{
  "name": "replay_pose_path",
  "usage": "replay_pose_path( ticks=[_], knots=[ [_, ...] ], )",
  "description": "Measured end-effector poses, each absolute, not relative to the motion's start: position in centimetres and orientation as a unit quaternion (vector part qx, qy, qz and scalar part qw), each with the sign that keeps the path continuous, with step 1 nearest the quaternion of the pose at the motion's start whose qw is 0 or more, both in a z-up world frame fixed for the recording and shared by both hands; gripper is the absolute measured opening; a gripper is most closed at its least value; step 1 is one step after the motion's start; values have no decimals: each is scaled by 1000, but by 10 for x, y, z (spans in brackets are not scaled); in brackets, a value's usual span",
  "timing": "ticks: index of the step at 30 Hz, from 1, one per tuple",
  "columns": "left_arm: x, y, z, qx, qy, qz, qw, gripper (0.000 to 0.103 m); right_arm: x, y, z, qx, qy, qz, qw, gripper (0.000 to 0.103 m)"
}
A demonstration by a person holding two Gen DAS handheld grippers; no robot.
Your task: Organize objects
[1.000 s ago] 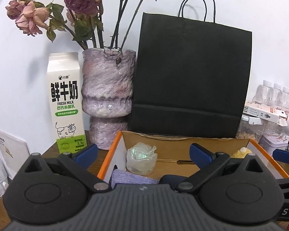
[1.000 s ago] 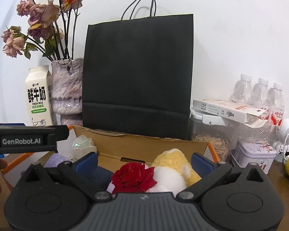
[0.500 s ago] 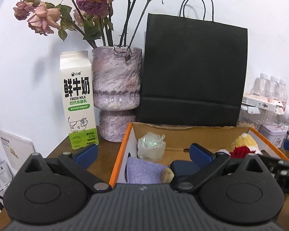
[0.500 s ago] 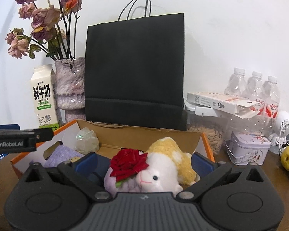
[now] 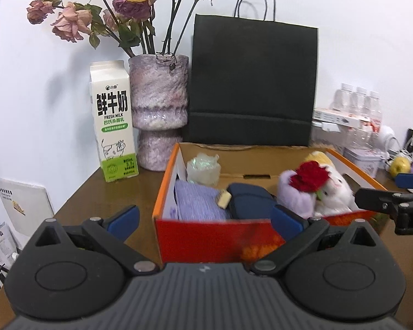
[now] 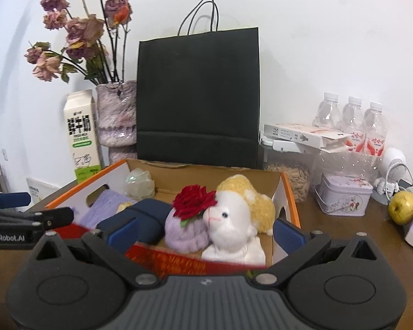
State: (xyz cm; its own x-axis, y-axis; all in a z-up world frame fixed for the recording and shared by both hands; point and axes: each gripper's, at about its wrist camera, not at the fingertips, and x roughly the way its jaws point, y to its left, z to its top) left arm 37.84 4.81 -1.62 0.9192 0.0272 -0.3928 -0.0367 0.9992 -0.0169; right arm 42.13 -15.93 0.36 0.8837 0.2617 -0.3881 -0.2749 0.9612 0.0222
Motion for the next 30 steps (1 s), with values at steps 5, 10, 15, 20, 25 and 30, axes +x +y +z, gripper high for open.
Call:
replay_pose_path(
  ticks=[5, 10, 15, 20, 25, 30],
  knots=[
    [347, 42, -12, -10, 204, 14, 979, 103, 388, -164, 8, -11, 204, 142, 969, 103],
    [311, 36, -3, -15, 209, 9, 978, 103, 356, -167, 12, -10, 216, 145, 966, 103],
    [272, 32, 8, -10, 211, 10, 977, 103, 316, -170, 20, -9, 217, 144, 965, 103],
    [232, 28, 17, -6, 215, 15, 977, 103, 274, -175, 27, -6, 215, 142, 966, 103],
    [196, 20, 25, -5, 216, 19, 976, 103, 237, -178, 32, -4, 212, 143, 967, 103],
    [172, 15, 28, -8, 217, 21, 976, 103, 211, -180, 37, -2, 207, 143, 968, 103]
  ],
)
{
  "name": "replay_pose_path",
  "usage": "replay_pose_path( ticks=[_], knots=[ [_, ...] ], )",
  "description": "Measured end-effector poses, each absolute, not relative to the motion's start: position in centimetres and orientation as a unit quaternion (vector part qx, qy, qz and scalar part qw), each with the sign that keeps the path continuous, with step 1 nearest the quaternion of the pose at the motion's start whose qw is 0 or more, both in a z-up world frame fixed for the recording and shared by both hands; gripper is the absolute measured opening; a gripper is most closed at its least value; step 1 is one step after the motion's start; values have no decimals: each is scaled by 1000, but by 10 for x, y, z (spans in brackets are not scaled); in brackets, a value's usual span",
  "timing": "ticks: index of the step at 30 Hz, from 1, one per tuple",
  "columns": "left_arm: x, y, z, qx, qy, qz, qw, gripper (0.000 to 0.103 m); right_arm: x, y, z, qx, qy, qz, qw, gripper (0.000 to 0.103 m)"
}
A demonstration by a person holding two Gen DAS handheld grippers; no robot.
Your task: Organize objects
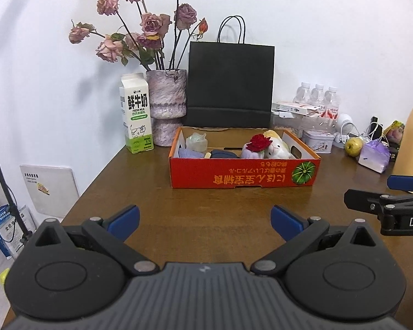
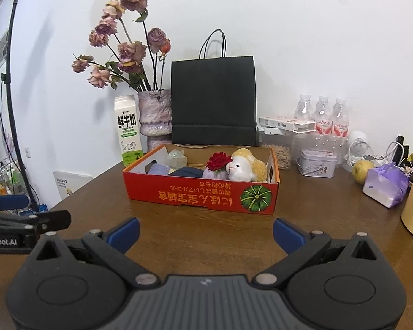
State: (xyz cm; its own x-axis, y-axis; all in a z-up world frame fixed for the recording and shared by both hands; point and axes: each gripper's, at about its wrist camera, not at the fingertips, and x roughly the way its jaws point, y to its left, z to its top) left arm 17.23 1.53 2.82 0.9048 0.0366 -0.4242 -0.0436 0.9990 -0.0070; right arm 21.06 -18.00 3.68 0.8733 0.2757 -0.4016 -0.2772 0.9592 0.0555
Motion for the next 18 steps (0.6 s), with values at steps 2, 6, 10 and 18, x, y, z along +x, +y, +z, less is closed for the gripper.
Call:
replay_pose_path(
  ticks=[2, 6, 10, 18],
  knots=[
    [166, 14, 30, -9, 216, 21, 976, 103, 202, -181, 39, -3, 206, 143, 968, 103],
    [156, 11, 30, -10, 215, 22, 976, 103, 191, -183, 41, -1, 203, 142, 969, 103],
    [151, 10, 31, -12, 216, 22, 976, 103, 184, -185, 43, 0, 202, 141, 969, 103],
    [147, 9, 33, -13, 215, 23, 976, 103, 178, -188, 45, 2, 200, 141, 970, 103]
  ],
)
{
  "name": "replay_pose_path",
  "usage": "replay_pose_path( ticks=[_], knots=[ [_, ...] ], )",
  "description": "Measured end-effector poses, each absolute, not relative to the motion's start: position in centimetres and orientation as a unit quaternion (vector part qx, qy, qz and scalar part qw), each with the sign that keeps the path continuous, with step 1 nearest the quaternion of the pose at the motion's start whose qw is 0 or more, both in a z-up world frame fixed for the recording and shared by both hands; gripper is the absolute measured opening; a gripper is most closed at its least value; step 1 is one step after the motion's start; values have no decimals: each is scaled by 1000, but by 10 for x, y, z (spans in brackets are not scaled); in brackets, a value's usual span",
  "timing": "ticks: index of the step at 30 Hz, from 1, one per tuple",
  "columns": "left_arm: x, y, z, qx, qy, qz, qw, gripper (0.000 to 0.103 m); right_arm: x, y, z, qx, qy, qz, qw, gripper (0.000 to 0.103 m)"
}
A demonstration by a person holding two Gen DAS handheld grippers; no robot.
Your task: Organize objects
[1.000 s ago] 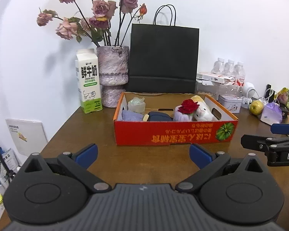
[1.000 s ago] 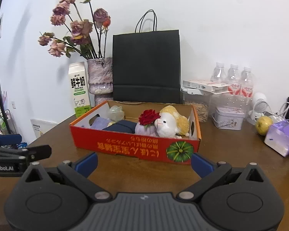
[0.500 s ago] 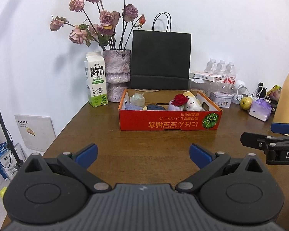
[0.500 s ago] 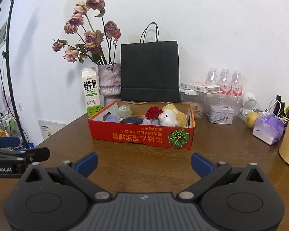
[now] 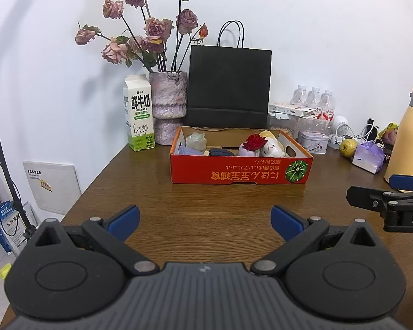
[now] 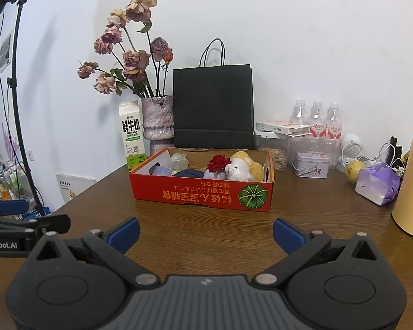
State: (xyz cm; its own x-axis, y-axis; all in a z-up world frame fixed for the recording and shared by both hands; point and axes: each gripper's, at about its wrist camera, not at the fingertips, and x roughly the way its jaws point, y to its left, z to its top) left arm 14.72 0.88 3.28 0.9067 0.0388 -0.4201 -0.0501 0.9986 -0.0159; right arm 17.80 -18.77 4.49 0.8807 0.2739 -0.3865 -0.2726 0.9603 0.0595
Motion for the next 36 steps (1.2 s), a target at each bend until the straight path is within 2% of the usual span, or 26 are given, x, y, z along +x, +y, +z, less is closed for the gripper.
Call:
replay_pose_path(
  ticks=[36],
  knots=[
    [144, 7, 29, -7, 223, 23, 974, 103, 178, -187, 45, 1, 202, 140, 969, 103]
  ],
)
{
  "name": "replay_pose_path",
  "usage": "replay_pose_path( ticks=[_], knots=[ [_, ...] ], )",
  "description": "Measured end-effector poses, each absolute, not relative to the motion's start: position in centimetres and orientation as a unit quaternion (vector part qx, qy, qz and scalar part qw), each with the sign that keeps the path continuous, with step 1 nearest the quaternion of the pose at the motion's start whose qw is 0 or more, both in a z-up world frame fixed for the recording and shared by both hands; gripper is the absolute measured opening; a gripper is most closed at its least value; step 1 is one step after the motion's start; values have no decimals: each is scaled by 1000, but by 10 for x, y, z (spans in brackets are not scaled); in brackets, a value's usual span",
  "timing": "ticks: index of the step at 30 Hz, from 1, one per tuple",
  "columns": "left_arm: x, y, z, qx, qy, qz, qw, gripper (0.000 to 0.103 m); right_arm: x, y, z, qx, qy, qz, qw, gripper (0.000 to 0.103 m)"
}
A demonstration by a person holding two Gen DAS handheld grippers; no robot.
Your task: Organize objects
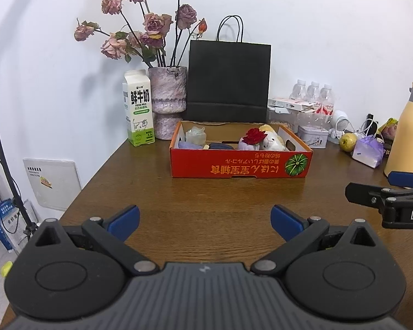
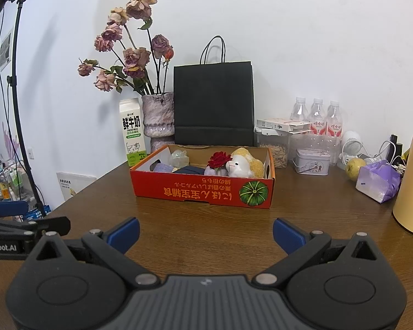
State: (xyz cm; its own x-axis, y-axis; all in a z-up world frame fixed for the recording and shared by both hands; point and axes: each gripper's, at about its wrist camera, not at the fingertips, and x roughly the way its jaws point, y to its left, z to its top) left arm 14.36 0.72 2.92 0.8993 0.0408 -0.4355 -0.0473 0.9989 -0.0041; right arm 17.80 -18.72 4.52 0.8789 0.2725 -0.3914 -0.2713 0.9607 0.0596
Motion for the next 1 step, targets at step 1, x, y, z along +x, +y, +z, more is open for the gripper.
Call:
replay_pose_path(
  ticks=[1],
  knots=[
    [144, 6, 30, -5, 222, 22, 975, 103, 178, -187, 45, 2, 202, 141, 969, 103]
  ],
)
